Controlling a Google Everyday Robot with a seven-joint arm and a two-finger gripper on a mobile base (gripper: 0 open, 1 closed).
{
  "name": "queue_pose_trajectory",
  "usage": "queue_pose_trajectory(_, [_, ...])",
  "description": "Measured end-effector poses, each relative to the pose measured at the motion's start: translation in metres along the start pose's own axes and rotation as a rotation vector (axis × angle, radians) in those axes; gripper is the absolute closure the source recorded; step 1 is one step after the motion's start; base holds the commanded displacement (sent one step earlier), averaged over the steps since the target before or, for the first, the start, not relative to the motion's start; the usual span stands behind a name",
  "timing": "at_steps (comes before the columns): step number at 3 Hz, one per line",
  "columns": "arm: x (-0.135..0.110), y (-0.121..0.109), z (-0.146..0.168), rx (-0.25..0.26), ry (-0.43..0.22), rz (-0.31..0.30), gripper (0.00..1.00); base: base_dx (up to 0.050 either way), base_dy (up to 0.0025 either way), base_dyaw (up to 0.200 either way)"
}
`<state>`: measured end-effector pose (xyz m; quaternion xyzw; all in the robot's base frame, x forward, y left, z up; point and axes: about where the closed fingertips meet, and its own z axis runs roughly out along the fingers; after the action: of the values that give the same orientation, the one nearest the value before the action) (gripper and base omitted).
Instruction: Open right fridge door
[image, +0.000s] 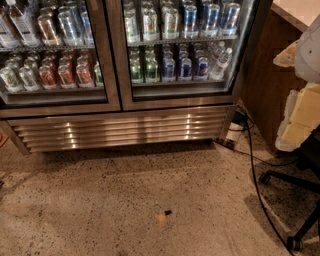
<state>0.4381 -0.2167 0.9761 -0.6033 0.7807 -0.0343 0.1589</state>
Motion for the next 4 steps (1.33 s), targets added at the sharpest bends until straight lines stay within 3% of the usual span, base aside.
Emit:
queue_pose_trajectory(1, [0.0000,0.0000,0.0000,0.000,0.000,0.000,0.00,0.044,0.00207,0.094])
queue_pose_trajectory(4, [0.0000,0.0000,0.0000,0.000,0.000,0.000,0.00,0.048,0.00002,0.000])
